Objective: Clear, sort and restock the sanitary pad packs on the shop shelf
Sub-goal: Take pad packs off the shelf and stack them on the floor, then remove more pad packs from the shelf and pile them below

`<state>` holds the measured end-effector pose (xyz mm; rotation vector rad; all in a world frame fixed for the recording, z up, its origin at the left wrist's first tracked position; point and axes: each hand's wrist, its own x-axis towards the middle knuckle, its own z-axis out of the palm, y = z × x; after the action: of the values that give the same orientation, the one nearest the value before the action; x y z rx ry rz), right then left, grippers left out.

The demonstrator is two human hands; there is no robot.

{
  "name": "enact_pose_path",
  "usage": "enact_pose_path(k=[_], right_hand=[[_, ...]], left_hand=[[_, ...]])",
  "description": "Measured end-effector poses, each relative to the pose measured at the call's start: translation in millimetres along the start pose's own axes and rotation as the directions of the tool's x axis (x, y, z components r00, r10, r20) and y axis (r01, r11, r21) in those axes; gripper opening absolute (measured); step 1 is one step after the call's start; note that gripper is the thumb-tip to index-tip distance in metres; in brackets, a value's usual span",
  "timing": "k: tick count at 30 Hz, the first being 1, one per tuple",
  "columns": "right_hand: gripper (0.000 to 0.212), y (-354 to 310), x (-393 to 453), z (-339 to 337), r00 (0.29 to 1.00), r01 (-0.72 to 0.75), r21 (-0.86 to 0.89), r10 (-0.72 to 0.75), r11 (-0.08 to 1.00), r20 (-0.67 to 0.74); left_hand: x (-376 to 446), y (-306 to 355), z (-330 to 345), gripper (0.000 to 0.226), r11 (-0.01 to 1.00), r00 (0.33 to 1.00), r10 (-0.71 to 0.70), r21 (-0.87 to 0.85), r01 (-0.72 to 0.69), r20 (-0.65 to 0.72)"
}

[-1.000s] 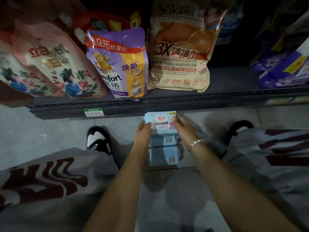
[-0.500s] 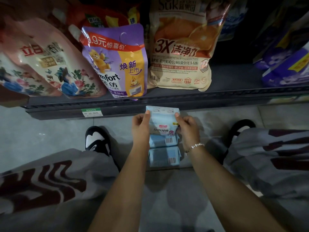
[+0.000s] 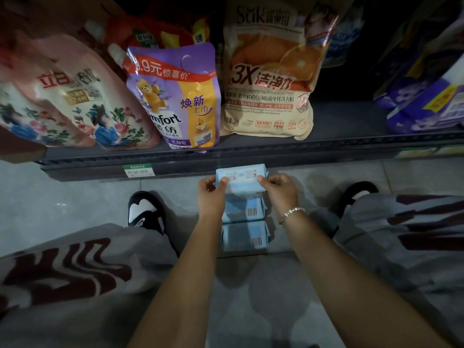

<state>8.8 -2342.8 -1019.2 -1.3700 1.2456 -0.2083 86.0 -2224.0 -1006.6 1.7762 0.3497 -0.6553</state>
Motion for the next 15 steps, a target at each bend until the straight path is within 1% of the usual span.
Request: enact_pose_path(k=[2, 4, 7, 10, 13, 15], right_hand=[[0.020, -10.5, -5.6, -3.2, 0.999, 0.028, 0.053, -0.026, 0.998, -0.026], [0.024, -26.3, -14.0, -6.6, 0.997, 0.079, 0.078, -0.077, 0.994, -0.024], [0.026, -61.9, -34.1, -16.6, 0.983, 0.180, 0.145, -0.181, 0.973, -0.008], [0.020, -103.8, -57.9, -31.9, 0.956, 0.284, 0.209, -0.293, 0.936, 0.015], [0.014, -148.5, -82.8, -51.6, 0.908, 0.400, 0.282, -0.418, 0.872, 0.005], [0.015, -177.7, -99.6, -65.9, 0.871, 0.470, 0.308, -0.492, 0.827, -0.007]], left_hand=[[-8.4, 10.5, 1.9, 0.038, 0.998, 0.998, 0.061, 0.024, -0.061, -0.009], [-21.4, 26.9, 4.2, 0.041, 0.991, 0.992, 0.129, 0.020, -0.129, -0.003], [-46.0, 60.1, 4.2, 0.032, 0.968, 0.969, 0.247, -0.045, -0.246, 0.030], [-78.6, 100.7, 0.5, 0.020, 0.922, 0.918, 0.387, -0.068, -0.382, 0.084], [-114.8, 144.2, -2.3, 0.016, 0.862, 0.855, 0.506, -0.102, -0.497, 0.115], [-138.5, 173.0, -4.8, 0.014, 0.825, 0.815, 0.565, -0.122, -0.552, 0.131]])
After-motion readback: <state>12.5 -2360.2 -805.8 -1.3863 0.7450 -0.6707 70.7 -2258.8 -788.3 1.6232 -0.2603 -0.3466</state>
